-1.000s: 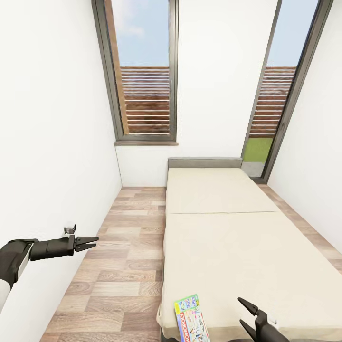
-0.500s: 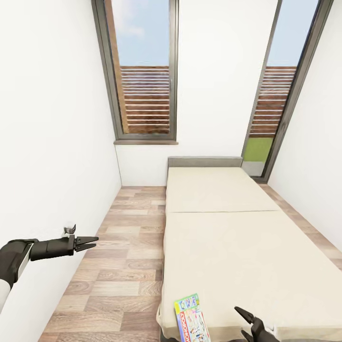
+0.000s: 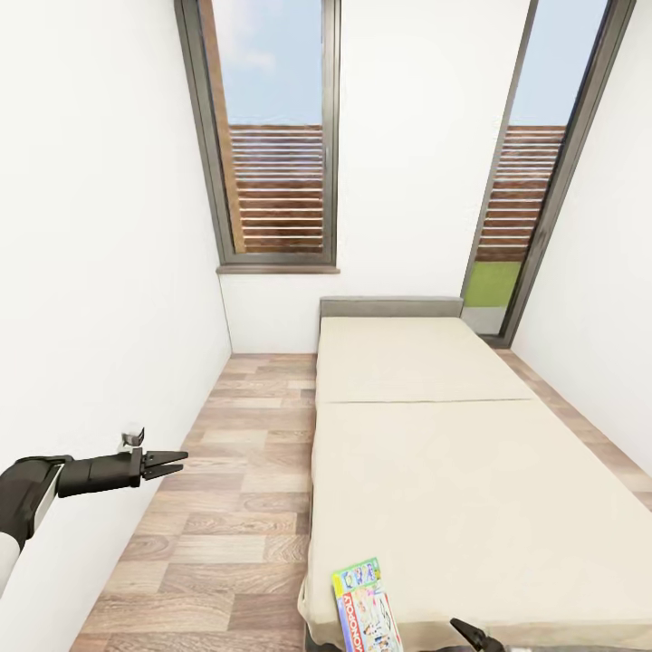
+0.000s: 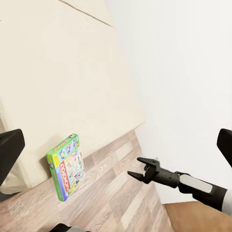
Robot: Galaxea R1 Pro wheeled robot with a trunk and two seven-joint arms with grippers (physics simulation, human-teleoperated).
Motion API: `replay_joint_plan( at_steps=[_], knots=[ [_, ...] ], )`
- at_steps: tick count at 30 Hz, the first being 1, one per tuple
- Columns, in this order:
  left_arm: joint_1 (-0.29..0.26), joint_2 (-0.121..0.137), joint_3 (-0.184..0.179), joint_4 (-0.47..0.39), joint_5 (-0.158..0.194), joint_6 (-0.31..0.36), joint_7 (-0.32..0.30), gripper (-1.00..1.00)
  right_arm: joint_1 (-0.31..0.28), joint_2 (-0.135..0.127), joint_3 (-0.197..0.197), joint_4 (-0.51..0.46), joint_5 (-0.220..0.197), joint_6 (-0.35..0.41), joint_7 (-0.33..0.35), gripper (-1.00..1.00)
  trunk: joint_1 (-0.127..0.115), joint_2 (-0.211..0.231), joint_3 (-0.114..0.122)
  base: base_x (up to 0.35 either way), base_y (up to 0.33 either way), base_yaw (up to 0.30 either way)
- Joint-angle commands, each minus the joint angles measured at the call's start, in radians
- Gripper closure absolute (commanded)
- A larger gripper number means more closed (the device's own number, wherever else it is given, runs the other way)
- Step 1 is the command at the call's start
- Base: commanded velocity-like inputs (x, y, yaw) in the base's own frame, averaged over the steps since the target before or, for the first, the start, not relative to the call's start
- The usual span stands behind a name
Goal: Put all the toys in the child's room - the three board games (two on the bed and one on the table), the two jigsaw puzzles on the table, and the tennis ball on the table - inside the toy box on the table in the child's room.
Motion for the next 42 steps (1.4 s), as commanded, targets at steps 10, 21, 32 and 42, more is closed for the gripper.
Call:
replay_joint_plan(
  at_steps=[10, 21, 32, 42],
  knots=[
    [-0.001, -0.001, 0.004, -0.001, -0.01, 0.01, -0.008, -1.0, -0.001, 0.012, -0.006, 0.003, -0.003, 0.003, -0.171, -1.0, 0.039, -0.071, -0.033, 0.0, 0.0, 0.0],
    [-0.001, -0.001, 0.004, -0.001, -0.01, 0.01, -0.009, -1.0, -0.002, 0.02, -0.007, 0.002, -0.006, 0.002, -0.185, -1.0, 0.081, -0.148, -0.067, 0.0, 0.0, 0.0],
    [-0.001, -0.001, 0.004, -0.001, -0.01, 0.009, -0.008, -1.0, -0.005, 0.042, -0.006, -0.004, -0.004, 0.004, -0.179, -1.0, 0.123, -0.225, -0.102, 0.0, 0.0, 0.0],
    [-0.001, -0.001, 0.004, -0.001, -0.01, 0.009, -0.008, -1.0, -0.006, 0.043, -0.005, -0.008, -0.004, 0.004, -0.172, -1.0, 0.161, -0.295, -0.133, 0.0, 0.0, 0.0]
  ],
)
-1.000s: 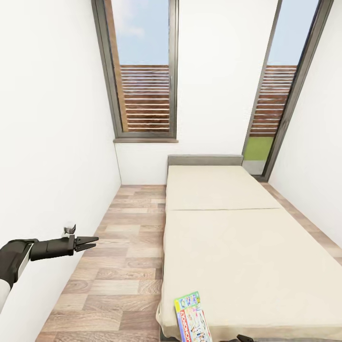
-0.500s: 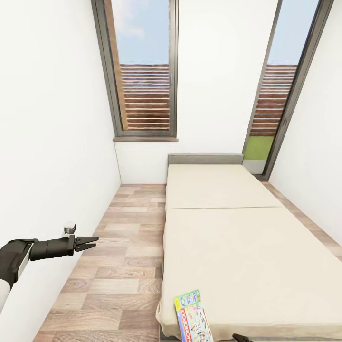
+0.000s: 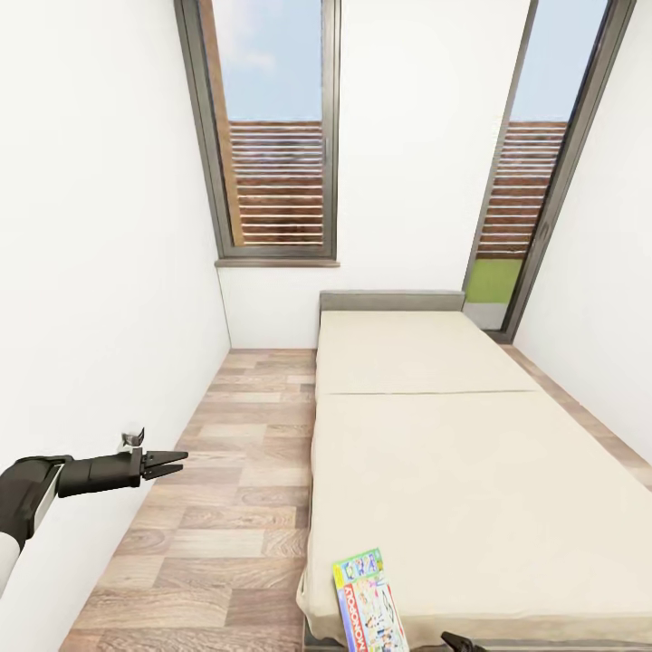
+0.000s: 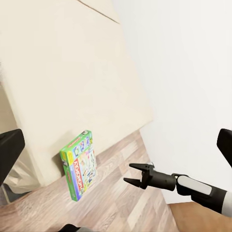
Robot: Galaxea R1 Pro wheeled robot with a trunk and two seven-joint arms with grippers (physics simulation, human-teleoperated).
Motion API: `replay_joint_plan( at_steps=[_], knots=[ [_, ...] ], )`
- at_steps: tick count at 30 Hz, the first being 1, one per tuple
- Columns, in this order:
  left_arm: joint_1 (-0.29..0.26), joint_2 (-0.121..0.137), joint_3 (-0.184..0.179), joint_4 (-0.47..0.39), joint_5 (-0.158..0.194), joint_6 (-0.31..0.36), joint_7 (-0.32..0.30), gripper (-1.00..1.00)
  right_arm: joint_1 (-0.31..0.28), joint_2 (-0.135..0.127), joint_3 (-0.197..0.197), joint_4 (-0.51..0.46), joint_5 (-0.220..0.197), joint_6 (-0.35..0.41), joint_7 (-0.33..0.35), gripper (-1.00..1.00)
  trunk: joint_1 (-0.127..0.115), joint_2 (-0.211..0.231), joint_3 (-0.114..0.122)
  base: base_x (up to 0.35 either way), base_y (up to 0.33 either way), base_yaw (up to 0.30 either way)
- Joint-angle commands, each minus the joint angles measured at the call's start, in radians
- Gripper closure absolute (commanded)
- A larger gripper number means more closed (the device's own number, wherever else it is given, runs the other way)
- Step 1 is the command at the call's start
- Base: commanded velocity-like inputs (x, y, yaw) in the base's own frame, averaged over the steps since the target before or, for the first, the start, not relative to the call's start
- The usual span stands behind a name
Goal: Put all the toys in the child's room - the three board games (two on the bed and one on the table), the two jigsaw puzzles on the table, and the tennis ball on the table - inside the toy box on the table in the child's room.
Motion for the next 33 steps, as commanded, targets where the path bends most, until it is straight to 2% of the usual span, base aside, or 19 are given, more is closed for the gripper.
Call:
replay_joint_plan(
  at_steps=[1, 16, 23, 29, 32, 33],
  knots=[
    [-0.001, -0.001, 0.004, -0.001, -0.01, 0.01, -0.008, -1.0, -0.001, 0.001, -0.005, 0.0, -0.004, 0.008, 0.001, -1.0, 0.004, -0.008, -0.004, 0.0, 0.0, 0.0],
    [-0.001, -0.001, 0.004, -0.001, -0.009, 0.01, -0.008, -1.0, -0.011, 0.004, 0.015, -0.001, -0.003, 0.008, 0.002, -1.0, 0.061, -0.113, -0.051, 0.0, 0.0, 0.0],
    [-0.001, -0.001, 0.004, -0.001, -0.009, 0.01, -0.008, -1.0, -0.012, 0.029, 0.027, -0.002, -0.001, 0.007, 0.002, -1.0, 0.088, -0.162, -0.073, 0.0, 0.0, 0.0],
    [-0.001, -0.001, 0.004, -0.001, -0.009, 0.01, -0.009, -1.0, -0.013, 0.036, 0.031, -0.002, -0.001, -0.004, 0.002, -1.0, 0.111, -0.204, -0.092, 0.0, 0.0, 0.0],
    [-0.001, -0.001, 0.004, -0.001, -0.009, 0.01, -0.009, -1.0, -0.013, 0.036, 0.049, -0.003, -0.001, -0.014, 0.003, -1.0, 0.123, -0.225, -0.101, 0.0, 0.0, 0.0],
    [-0.001, -0.001, 0.004, -0.001, -0.009, 0.01, -0.009, -1.0, -0.013, 0.036, 0.066, -0.003, -0.001, -0.017, 0.004, -1.0, 0.127, -0.232, -0.105, 0.0, 0.0, 0.0]
  ],
)
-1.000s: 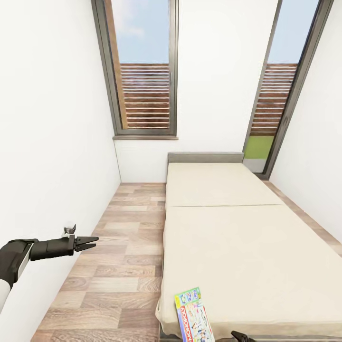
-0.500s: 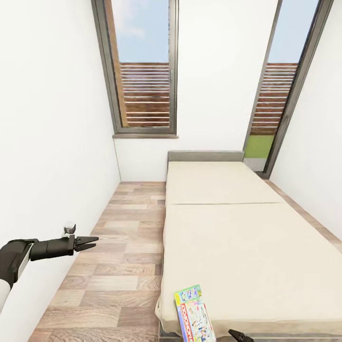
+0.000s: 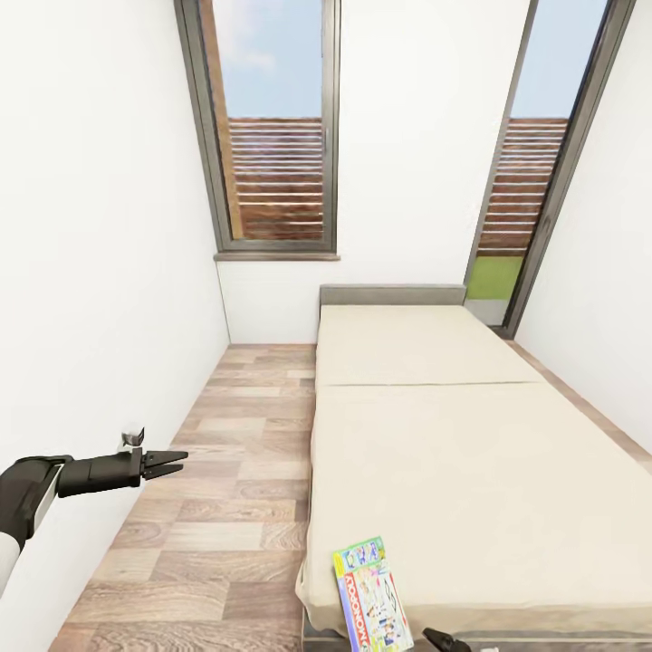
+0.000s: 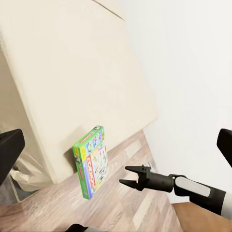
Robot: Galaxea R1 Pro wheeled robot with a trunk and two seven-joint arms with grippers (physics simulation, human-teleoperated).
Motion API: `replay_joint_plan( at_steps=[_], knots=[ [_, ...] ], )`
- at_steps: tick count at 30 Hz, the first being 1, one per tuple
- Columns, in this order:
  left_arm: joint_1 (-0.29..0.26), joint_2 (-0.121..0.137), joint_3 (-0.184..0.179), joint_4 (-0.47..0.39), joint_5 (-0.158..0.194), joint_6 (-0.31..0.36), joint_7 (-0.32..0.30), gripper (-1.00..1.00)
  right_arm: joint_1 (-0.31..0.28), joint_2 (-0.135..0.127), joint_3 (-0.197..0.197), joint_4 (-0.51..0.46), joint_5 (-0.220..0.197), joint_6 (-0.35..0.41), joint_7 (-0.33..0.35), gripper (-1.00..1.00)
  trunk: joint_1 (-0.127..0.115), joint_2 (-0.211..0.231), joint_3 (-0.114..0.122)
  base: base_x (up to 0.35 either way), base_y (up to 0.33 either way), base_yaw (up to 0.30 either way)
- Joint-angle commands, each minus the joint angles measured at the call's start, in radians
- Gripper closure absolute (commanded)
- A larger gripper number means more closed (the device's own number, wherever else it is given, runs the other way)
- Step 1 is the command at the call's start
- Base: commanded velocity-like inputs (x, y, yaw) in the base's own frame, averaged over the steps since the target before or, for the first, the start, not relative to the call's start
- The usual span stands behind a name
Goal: Put all the toys in the child's room - the three board games (two on the bed and one on the table), the two jigsaw puzzles on the table, and the tennis ball on the table - inside the toy box on the table in the child's room.
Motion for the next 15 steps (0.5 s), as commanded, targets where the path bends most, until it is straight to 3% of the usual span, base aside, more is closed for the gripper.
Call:
replay_joint_plan(
  at_steps=[1, 8, 15],
  knots=[
    [-0.001, -0.001, 0.004, -0.001, -0.01, 0.011, -0.008, -1.0, -0.001, 0.0, 0.005, -0.001, -0.004, 0.007, 0.001, -1.0, 0.004, -0.008, -0.004, 0.0, 0.0, 0.0],
    [-0.001, -0.001, 0.004, -0.001, -0.01, 0.011, -0.008, -1.0, -0.001, 0.001, 0.076, -0.023, -0.005, -0.018, 0.008, -1.0, 0.012, -0.022, -0.01, 0.0, 0.0, 0.0],
    [-0.001, -0.001, 0.004, -0.001, -0.01, 0.011, -0.008, -1.0, -0.001, 0.001, 0.088, -0.027, -0.006, -0.026, 0.022, -1.0, 0.012, -0.022, -0.01, 0.0, 0.0, 0.0]
  ],
)
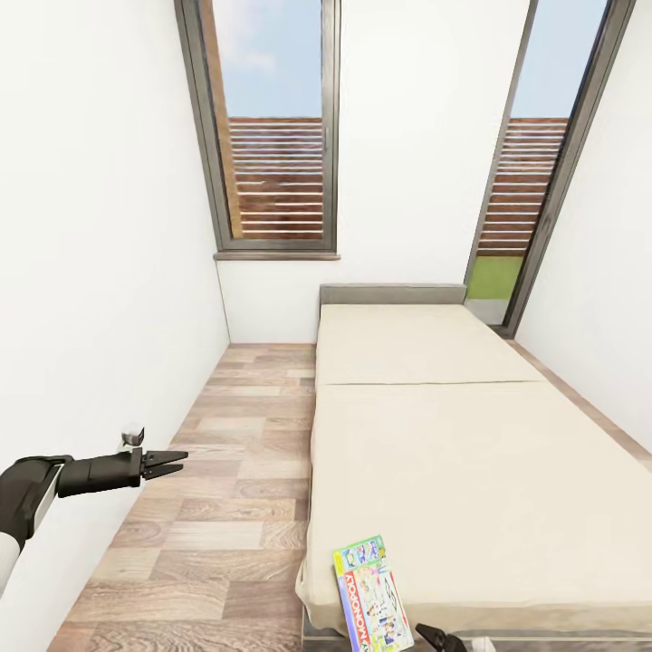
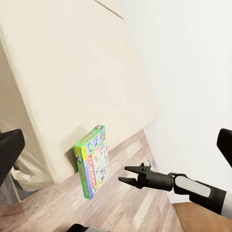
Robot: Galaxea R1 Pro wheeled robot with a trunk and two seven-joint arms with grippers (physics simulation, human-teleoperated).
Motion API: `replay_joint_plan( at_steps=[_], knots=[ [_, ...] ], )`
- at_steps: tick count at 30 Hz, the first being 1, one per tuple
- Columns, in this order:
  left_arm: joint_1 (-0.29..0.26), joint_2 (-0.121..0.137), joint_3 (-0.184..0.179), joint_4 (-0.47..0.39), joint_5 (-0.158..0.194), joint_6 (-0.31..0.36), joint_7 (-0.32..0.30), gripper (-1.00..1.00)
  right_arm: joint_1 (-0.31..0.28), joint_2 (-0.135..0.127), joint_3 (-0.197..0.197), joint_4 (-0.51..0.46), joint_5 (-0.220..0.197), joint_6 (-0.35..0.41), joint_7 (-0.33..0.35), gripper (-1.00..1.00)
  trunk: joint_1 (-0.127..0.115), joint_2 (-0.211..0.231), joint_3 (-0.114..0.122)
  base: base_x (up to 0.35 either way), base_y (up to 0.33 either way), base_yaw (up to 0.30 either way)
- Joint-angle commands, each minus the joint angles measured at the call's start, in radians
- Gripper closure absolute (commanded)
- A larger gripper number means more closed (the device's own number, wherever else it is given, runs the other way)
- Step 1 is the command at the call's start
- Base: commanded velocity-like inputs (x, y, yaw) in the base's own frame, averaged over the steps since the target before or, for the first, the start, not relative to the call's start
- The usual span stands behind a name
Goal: Put all the toys in the child's room - the three board games (two on the bed and one on the table), the two jigsaw puzzles on the table, and the tennis ball on the table - inside the toy box on the table in the child's room.
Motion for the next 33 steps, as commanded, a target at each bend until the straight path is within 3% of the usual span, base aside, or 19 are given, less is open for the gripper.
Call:
replay_joint_plan(
  at_steps=[1, 13, 19, 33],
  knots=[
    [-0.001, -0.001, 0.004, -0.001, -0.01, 0.011, -0.008, -1.0, -0.001, 0.0, -0.005, 0.0, -0.005, 0.008, 0.003, -1.0, 0.0, 0.0, -0.001, 0.0, 0.0, 0.0],
    [-0.001, -0.001, 0.004, -0.001, -0.01, 0.011, -0.008, -1.0, -0.001, 0.001, 0.0, -0.002, -0.003, 0.005, 0.07, -1.0, 0.0, 0.0, -0.001, 0.0, 0.0, 0.0],
    [-0.001, -0.001, 0.004, -0.001, -0.01, 0.011, -0.008, -1.0, -0.001, 0.0, 0.03, -0.002, -0.003, 0.005, 0.08, -1.0, 0.023, -0.042, -0.02, 0.0, 0.0, 0.0],
    [-0.001, -0.001, 0.004, -0.001, -0.01, 0.011, -0.008, -1.0, -0.001, 0.0, 0.036, -0.012, -0.003, 0.003, 0.082, -1.0, 0.061, -0.112, -0.051, 0.0, 0.0, 0.0]
  ],
)
